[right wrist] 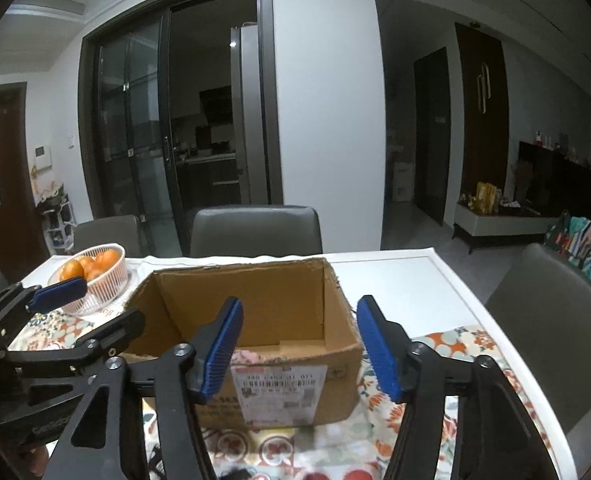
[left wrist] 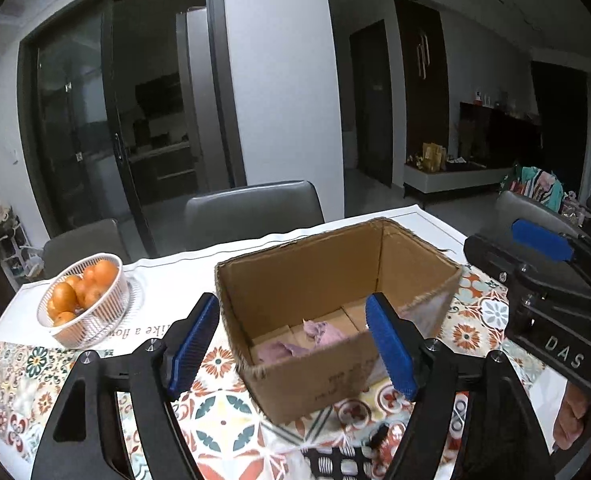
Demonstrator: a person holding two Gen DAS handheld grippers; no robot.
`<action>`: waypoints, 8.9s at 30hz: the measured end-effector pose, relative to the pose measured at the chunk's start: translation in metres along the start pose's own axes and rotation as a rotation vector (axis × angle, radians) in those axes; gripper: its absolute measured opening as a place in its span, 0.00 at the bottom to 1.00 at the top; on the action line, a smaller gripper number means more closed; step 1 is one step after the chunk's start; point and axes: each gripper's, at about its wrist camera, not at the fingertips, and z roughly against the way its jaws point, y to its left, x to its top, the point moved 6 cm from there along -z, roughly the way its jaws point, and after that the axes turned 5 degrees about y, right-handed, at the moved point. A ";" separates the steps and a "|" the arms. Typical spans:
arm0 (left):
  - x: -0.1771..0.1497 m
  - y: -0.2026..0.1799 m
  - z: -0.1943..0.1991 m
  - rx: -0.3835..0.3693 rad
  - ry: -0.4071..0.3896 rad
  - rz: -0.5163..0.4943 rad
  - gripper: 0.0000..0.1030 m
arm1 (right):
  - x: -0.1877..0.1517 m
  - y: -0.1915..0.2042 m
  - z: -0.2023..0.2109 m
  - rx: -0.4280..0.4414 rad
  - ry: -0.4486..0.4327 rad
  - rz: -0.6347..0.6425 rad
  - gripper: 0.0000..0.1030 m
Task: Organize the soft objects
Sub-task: 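Withdraw both tools from the box back toward the remaining items, then grasp the grey pouch with the left tool while the right tool grasps the pink fluffy wristband, then lift and carry the grey pouch and pink wristband over the cardboard box, then lower both items into the box and open both tools, then withdraw both tools from the box toward the pink tissue pack and white cloth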
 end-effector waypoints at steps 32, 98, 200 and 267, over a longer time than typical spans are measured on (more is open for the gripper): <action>-0.098 -0.059 0.108 -0.017 0.070 0.018 0.80 | -0.089 -0.035 0.117 -0.075 0.030 -0.053 0.76; -0.248 -0.107 0.031 0.267 0.440 0.325 0.79 | -0.202 -0.080 -0.016 0.051 0.389 0.104 0.59; 0.012 0.000 0.041 -0.017 -0.137 0.021 0.47 | 0.006 0.005 0.027 0.099 -0.050 -0.013 0.27; -0.024 0.016 0.076 0.003 -0.013 -0.033 0.84 | -0.015 0.010 0.055 0.018 0.044 0.010 0.70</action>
